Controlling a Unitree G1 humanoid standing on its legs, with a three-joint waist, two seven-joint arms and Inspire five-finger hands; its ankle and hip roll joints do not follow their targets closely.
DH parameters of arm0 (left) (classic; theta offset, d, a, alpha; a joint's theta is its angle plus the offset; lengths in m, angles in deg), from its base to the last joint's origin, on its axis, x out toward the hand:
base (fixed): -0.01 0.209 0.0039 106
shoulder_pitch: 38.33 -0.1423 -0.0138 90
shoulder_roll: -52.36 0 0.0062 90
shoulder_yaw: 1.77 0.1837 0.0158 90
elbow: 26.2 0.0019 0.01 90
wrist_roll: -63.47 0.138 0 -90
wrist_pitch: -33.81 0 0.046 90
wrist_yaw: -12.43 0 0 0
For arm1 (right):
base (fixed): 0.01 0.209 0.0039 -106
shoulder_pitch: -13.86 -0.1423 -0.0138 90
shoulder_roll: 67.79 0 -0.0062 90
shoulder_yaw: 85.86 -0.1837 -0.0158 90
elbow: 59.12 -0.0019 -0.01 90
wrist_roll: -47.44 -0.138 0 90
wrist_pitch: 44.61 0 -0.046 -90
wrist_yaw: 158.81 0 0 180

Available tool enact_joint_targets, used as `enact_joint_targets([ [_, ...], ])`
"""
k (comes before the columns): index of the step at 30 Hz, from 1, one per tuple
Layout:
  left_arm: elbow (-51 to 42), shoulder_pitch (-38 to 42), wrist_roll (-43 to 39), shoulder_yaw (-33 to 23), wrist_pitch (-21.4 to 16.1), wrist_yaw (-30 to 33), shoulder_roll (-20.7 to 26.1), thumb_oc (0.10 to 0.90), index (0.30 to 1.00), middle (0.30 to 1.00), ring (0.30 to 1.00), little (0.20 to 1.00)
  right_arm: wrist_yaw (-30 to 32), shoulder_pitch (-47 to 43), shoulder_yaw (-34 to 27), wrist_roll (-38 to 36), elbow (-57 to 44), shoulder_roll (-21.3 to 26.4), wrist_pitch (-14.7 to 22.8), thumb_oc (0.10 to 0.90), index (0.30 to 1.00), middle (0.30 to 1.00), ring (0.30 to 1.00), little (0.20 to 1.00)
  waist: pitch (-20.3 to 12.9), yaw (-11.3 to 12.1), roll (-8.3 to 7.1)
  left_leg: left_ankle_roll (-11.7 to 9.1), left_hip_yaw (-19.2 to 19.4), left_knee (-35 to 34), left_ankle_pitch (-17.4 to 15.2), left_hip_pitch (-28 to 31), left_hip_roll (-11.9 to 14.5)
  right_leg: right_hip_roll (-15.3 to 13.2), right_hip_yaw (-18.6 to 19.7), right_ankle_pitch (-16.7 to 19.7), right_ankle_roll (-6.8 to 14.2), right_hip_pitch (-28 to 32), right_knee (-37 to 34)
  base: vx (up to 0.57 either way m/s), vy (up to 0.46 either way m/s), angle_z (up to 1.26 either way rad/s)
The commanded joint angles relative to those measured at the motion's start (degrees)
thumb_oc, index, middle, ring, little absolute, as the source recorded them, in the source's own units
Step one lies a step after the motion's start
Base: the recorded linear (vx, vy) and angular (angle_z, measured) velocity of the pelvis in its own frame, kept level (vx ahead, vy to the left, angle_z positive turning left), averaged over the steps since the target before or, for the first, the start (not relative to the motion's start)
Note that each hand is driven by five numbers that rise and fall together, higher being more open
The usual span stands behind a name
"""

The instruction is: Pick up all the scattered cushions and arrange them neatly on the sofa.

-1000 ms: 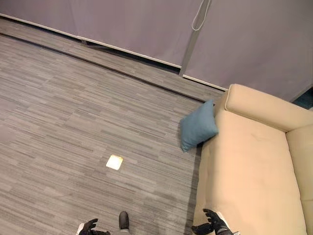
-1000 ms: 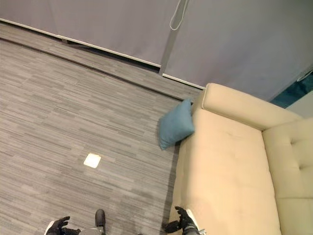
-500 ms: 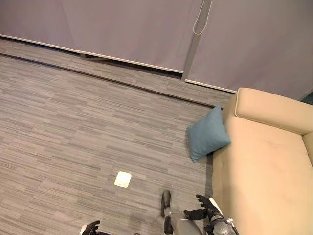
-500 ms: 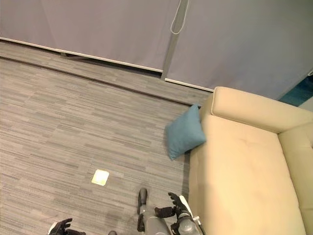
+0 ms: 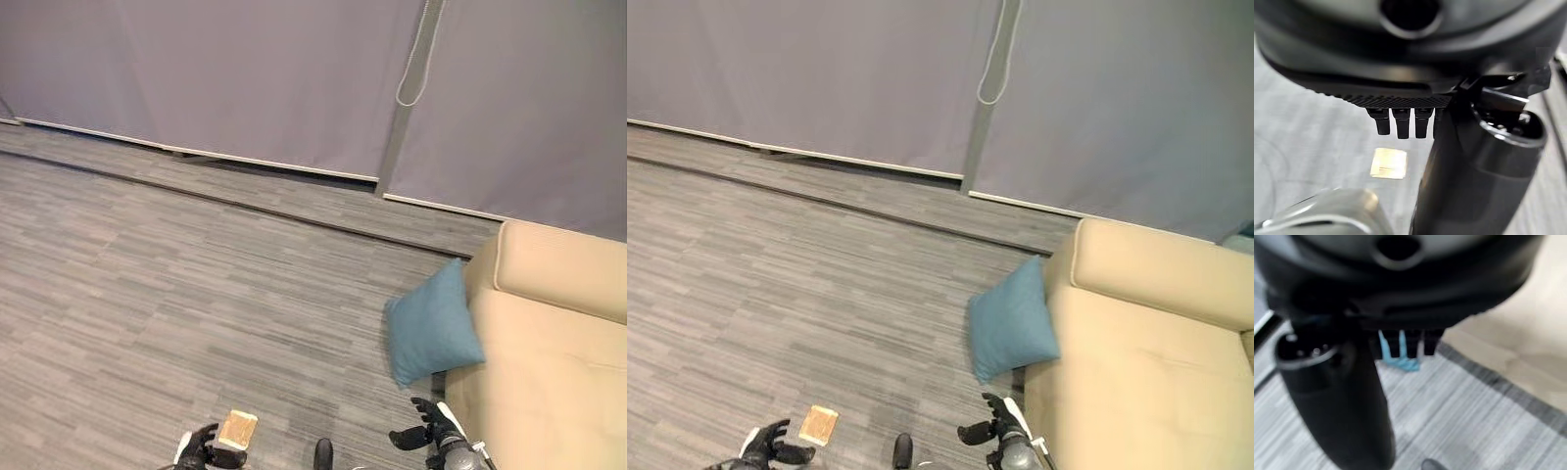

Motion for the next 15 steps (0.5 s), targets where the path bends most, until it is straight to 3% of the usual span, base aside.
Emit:
enact_joint_targets([
  [1, 0.5, -1.5, 1.0, 1.4, -0.3, -0.1, 2.3, 0.8, 0.9, 0.9, 0.9, 0.9, 1.7, 1.0, -0.4, -0.2, -1.2, 1.6, 1.3, 0.8, 0.9, 0.9, 0.9, 0.9, 0.8, 0.8, -1.14, 3.0, 1.3, -6.4, 1.2, 1.9, -3.2, -3.8, -0.3, -4.8, 10.1, 0.6, 3.0, 0.36, 0.158, -0.45],
  [2, 0.7, -1.6, 0.7, 1.4, -0.4, 0.0, 2.1, 0.8, 0.9, 0.9, 0.9, 0.9, 2.0, 1.0, -0.3, -0.3, -1.3, 1.6, 1.4, 0.8, 0.9, 0.9, 0.9, 0.9, 1.5, 2.0, -0.38, 2.3, -1.8, -11.5, 5.7, -0.6, -3.7, -2.4, 2.0, -5.7, 10.1, 2.7, 2.6, 0.38, 0.173, -0.42],
  [4, 0.7, -1.3, 0.4, 1.5, -0.5, 0.0, 2.1, 0.8, 0.9, 0.9, 0.9, 0.9, 2.1, 0.9, -0.2, 0.0, -1.3, 1.6, 1.5, 0.8, 0.9, 0.9, 0.9, 0.9, 1.6, 2.7, 0.06, 2.0, -4.5, -14.3, 8.0, -2.2, -4.5, -1.6, 4.0, -6.2, 10.0, 3.4, 2.7, 0.33, 0.172, -0.6],
  [8, 1.3, -2.0, 1.1, 1.3, -0.3, -0.1, 1.8, 0.8, 0.9, 0.9, 0.9, 0.9, 2.1, 1.0, -0.2, 0.6, -1.1, 1.1, 1.7, 0.8, 0.9, 0.9, 0.9, 0.9, 0.6, 2.8, 0.74, 2.9, -5.3, -17.1, 7.7, 0.5, -5.2, -1.7, 6.2, -7.5, 10.4, 3.8, 4.8, 0.2, 0.146, -0.82],
  [11, 1.4, -2.3, 1.4, 1.0, -0.3, 0.1, 1.9, 0.8, 0.9, 0.9, 0.9, 0.9, 1.9, 0.8, -0.1, 0.8, -1.1, 0.2, 1.8, 0.8, 0.9, 0.9, 0.9, 0.9, -0.5, 2.7, 0.92, 4.4, -3.3, -19.0, 6.4, 3.5, -6.2, -2.4, 7.5, -7.6, 11.6, 2.7, 9.7, 0.25, 0.204, -0.64],
  [14, 0.5, -1.7, 0.9, 0.7, -0.2, 0.2, 2.7, 0.8, 0.9, 0.9, 0.9, 0.9, 1.5, -0.2, 0.2, 1.0, -1.8, -0.3, 1.6, 0.8, 0.9, 0.9, 0.9, 0.9, -0.1, 2.2, 1.23, 5.9, -0.9, -20.5, 5.2, 6.7, -6.3, -3.5, 7.0, -3.9, 14.3, -2.1, 20.2, 0.17, 0.129, -0.6],
  [15, 0.5, -1.7, 0.9, 0.7, -0.2, 0.2, 2.7, 0.8, 0.9, 0.9, 0.9, 0.9, 1.5, -0.2, 0.2, 1.0, -1.8, -0.3, 1.6, 0.8, 0.9, 0.9, 0.9, 0.9, -0.1, 2.2, 1.22, 5.9, -0.9, -20.5, 5.2, 6.7, -6.3, -3.5, 7.0, -3.9, 14.3, -2.1, 20.2, 0.15, 0.124, -0.28],
])
